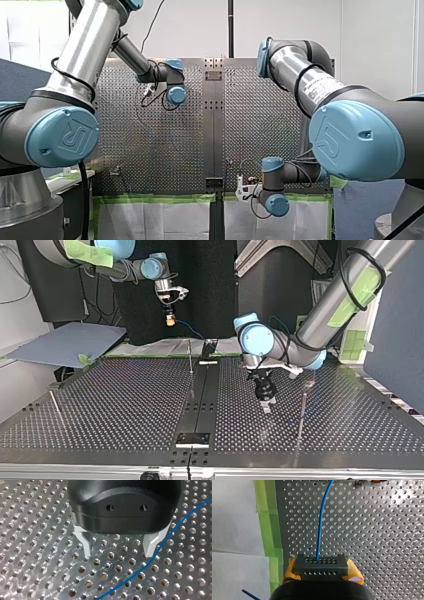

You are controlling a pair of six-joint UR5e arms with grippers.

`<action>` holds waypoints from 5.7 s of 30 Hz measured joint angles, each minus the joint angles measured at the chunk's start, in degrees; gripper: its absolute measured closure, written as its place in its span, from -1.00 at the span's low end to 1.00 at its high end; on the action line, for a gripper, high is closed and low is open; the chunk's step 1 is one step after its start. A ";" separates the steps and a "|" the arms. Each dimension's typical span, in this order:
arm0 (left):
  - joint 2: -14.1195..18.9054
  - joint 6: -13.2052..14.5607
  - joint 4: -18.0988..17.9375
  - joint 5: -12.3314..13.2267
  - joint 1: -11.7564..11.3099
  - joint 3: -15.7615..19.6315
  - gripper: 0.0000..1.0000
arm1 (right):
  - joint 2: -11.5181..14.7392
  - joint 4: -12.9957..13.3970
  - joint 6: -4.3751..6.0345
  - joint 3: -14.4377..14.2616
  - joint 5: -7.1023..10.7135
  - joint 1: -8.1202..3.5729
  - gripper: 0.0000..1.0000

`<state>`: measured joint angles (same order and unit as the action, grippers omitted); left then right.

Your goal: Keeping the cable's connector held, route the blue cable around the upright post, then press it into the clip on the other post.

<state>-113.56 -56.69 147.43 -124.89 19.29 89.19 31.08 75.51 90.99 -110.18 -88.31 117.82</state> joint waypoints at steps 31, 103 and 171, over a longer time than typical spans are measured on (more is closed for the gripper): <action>-4.83 0.28 -0.61 -0.72 -1.00 -0.54 -1.00 | -0.07 -0.03 -0.01 0.00 0.06 0.00 1.00; -22.91 -5.85 13.22 0.33 1.91 -5.88 -1.00 | -0.09 0.08 -0.01 0.00 0.60 0.00 1.00; -31.18 -31.12 24.24 20.91 4.37 -12.91 -1.00 | -0.11 0.78 0.20 0.00 4.67 -0.35 1.00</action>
<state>-144.74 -87.82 171.67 -103.98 23.65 76.28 30.96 76.29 91.19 -110.18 -83.64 117.47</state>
